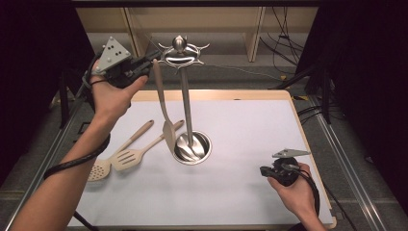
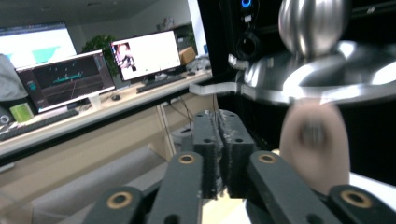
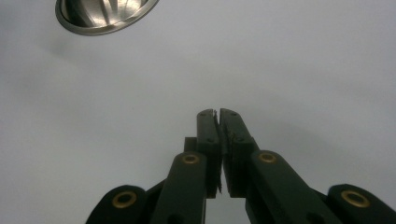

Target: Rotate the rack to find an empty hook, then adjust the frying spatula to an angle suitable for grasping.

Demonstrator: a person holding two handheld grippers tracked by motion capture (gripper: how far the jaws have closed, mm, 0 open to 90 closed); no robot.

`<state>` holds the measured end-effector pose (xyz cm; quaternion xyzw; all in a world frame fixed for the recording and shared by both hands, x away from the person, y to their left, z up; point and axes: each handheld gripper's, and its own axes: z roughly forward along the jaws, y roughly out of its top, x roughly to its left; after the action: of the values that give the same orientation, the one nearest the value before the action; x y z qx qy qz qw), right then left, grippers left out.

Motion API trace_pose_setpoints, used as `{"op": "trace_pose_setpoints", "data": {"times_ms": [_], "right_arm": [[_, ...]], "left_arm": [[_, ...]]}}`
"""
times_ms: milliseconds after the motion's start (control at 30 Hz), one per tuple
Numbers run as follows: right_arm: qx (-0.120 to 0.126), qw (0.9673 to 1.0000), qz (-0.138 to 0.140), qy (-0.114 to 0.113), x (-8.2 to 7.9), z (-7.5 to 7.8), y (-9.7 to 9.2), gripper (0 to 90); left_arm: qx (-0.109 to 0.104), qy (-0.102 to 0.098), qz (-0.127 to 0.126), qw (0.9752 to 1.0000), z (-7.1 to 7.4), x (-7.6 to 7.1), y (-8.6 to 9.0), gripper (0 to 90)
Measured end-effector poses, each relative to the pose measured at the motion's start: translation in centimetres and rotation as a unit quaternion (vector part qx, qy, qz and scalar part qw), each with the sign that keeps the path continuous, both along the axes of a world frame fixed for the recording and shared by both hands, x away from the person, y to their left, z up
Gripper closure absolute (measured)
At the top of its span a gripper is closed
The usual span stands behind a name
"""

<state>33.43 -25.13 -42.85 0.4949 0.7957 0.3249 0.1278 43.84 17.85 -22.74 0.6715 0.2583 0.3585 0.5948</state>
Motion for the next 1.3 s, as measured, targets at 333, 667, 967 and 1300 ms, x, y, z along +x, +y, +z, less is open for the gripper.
{"op": "trace_pose_setpoints", "data": {"times_ms": [333,667,967,1300], "right_arm": [[-0.001,1.0,0.0,0.001,-0.1,0.0,0.0,84.7],[0.0,1.0,-0.005,0.006,-0.3,-0.1,-0.2,83.2],[0.004,0.9999,-0.009,0.013,-0.4,-0.1,-0.4,82.6],[-0.002,0.9999,-0.002,0.017,0.0,0.2,-0.5,82.3]], "left_arm": [[0.045,0.094,0.04,0.9938,-5.5,-1.8,4.0,65.8],[0.108,0.194,0.059,0.9733,-12.3,-2.0,7.2,55.0],[0.184,0.244,0.048,0.9509,-15.1,-1.1,7.6,52.8],[0.245,0.309,0.04,0.9178,-17.4,0.0,6.4,54.7]]}}
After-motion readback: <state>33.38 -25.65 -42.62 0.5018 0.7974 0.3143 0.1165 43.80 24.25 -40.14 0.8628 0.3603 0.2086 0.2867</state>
